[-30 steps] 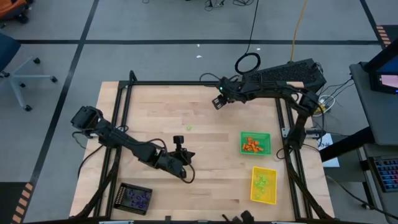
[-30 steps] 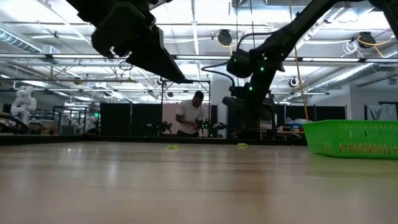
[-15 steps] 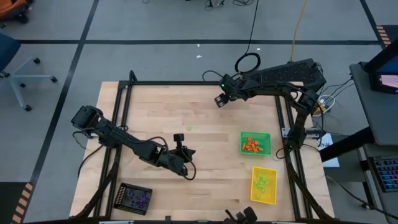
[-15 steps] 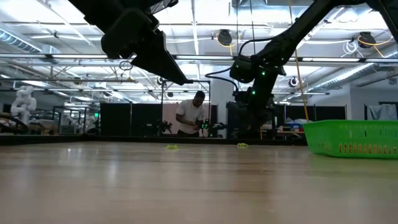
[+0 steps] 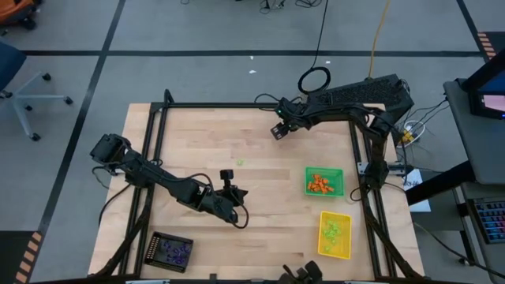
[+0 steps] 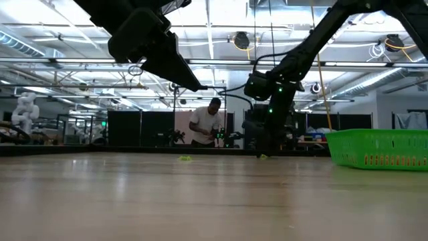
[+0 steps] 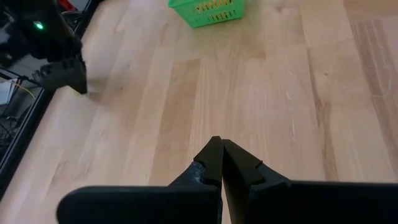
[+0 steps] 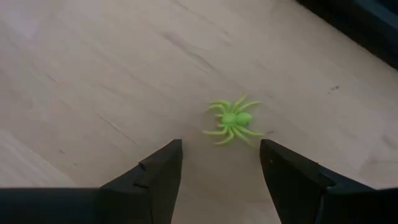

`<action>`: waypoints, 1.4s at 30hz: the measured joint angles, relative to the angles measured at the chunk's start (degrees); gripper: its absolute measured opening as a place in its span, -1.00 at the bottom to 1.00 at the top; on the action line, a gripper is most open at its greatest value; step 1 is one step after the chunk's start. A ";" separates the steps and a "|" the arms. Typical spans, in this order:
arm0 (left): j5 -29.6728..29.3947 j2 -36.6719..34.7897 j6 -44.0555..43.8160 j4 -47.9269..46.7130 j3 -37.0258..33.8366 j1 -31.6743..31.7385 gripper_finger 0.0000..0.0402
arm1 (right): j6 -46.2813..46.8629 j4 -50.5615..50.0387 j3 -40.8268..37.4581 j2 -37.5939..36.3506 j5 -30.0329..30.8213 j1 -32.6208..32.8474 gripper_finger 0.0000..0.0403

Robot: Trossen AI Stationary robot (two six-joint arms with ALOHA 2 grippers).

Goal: Sort Halloween decoration
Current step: Put the green spider toy into the yellow bin

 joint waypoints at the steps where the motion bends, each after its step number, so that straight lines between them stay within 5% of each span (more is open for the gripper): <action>1: 0.00 0.00 0.00 0.00 0.00 0.00 -0.96 | -0.11 0.08 0.00 0.58 -0.04 0.00 0.02; 34: 0.04 0.00 0.00 -0.02 0.00 0.00 -0.96 | 0.64 7.67 -0.04 1.92 1.48 -0.97 -0.07; 42: 0.04 0.00 0.00 -0.02 0.00 0.00 -0.96 | 0.33 7.07 -0.04 1.89 -2.95 -1.09 -0.20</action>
